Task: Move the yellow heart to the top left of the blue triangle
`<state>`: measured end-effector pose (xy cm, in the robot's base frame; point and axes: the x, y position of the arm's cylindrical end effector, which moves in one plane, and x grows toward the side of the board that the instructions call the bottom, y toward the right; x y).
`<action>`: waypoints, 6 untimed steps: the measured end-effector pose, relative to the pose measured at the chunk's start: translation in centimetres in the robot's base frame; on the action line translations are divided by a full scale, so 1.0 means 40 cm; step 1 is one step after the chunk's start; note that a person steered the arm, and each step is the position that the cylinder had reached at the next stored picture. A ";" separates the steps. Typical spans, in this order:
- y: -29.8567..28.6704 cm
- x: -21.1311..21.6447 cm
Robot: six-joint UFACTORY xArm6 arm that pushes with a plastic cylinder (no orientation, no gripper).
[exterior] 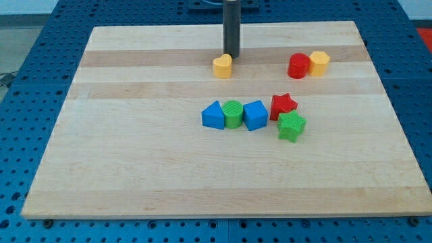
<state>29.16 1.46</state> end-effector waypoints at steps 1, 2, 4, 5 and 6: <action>0.083 0.043; 0.098 0.065; 0.062 0.110; -0.009 0.113; -0.048 0.113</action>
